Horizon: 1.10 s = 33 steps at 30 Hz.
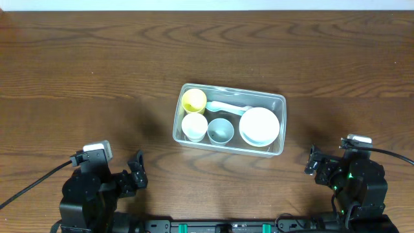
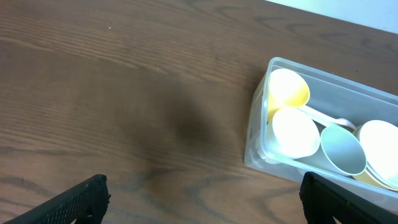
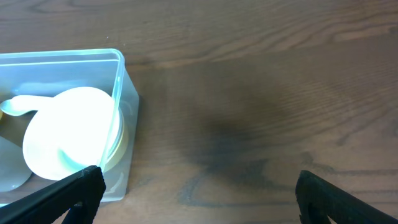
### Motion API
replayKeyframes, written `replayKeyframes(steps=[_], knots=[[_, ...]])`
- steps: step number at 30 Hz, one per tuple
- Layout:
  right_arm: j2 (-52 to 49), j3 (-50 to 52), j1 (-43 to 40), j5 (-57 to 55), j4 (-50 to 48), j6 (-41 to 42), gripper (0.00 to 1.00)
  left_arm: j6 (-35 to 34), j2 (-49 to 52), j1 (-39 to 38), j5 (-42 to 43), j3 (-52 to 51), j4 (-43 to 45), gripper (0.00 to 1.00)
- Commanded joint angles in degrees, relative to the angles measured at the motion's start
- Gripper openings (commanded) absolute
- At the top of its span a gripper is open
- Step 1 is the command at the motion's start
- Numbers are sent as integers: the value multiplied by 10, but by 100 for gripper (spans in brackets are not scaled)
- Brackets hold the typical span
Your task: Pack container
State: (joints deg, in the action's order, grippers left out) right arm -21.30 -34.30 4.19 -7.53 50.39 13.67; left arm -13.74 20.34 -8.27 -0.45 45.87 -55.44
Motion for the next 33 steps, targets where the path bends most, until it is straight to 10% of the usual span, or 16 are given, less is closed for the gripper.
replayKeyframes(steps=[1,21,33], knots=[[2,3,7,0,2,11,99,-5,-2,0,-7,-2,2,98],[214,95,5,19,2,12,99,-5,-2,0,-7,-2,2,98],[210,328,6,30,-519,-12,99,-5,-2,0,-7,-2,2,98]])
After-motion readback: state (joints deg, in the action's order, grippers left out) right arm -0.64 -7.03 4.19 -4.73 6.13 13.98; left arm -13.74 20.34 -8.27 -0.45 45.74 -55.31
